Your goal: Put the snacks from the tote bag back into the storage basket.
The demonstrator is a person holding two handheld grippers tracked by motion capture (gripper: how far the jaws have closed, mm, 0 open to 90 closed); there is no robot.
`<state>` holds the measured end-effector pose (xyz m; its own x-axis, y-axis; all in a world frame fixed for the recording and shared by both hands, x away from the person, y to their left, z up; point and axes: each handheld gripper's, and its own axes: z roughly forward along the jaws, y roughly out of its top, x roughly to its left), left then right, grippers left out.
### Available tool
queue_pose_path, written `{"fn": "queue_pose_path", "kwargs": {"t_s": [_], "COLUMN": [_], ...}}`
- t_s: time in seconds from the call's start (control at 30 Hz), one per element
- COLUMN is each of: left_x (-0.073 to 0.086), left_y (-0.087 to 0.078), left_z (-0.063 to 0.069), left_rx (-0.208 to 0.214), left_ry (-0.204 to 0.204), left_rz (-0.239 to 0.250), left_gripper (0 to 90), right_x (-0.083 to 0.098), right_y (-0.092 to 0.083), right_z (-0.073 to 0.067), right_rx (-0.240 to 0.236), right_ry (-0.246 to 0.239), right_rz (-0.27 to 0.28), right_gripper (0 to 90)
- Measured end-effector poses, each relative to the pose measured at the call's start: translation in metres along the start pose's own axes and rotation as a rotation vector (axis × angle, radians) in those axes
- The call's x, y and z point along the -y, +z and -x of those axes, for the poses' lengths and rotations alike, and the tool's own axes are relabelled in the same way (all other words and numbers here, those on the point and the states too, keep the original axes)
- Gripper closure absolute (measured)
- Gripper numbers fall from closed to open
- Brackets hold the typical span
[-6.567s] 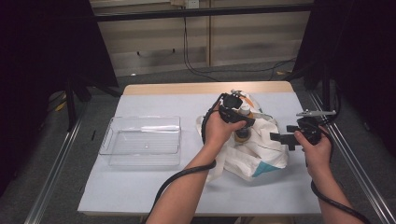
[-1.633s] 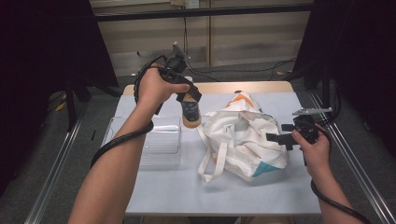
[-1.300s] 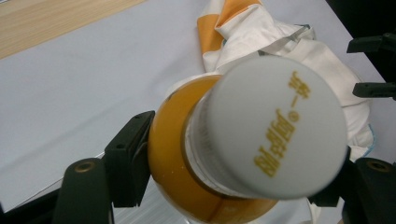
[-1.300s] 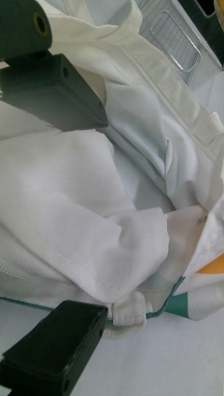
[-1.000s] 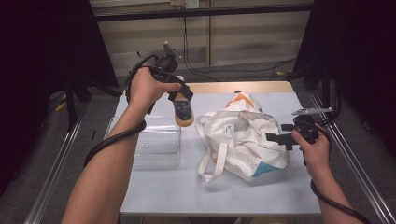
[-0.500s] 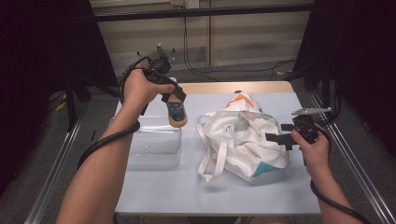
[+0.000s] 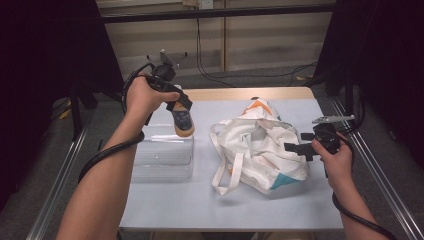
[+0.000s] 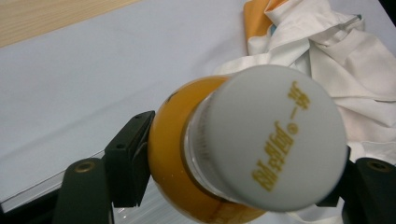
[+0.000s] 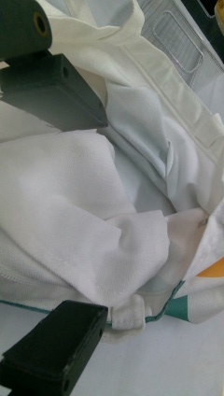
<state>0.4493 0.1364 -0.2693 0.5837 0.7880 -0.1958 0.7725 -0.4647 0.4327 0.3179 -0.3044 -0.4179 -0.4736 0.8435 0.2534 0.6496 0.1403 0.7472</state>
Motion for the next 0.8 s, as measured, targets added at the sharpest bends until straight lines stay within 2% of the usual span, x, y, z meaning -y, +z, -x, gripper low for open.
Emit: {"fn": "queue_pose_path", "kwargs": {"t_s": [0.13,0.2,0.27,0.8], "left_x": [0.002,0.004,0.004,0.011], "left_y": [0.001,0.002,0.003,0.016], "left_z": [-0.004,-0.005,-0.008,-0.018], "left_rx": [-0.001,-0.004,-0.010,-0.015], "left_ry": [-0.002,-0.020,-0.008,-0.029], "left_rz": [-0.002,0.001,-0.006,-0.013], "left_gripper": [30.2,30.2,30.2,30.2], "right_x": [0.000,0.000,0.000,-0.001], "right_y": [0.001,0.001,0.001,0.000], "right_z": [-0.001,-0.001,-0.001,0.000], "right_rx": [-0.001,-0.001,-0.002,-0.002], "right_ry": [-0.003,-0.004,-0.004,-0.007], "right_rz": [-0.004,-0.005,-0.003,-0.003], "right_gripper": [8.4,8.4,8.4,8.3]}}
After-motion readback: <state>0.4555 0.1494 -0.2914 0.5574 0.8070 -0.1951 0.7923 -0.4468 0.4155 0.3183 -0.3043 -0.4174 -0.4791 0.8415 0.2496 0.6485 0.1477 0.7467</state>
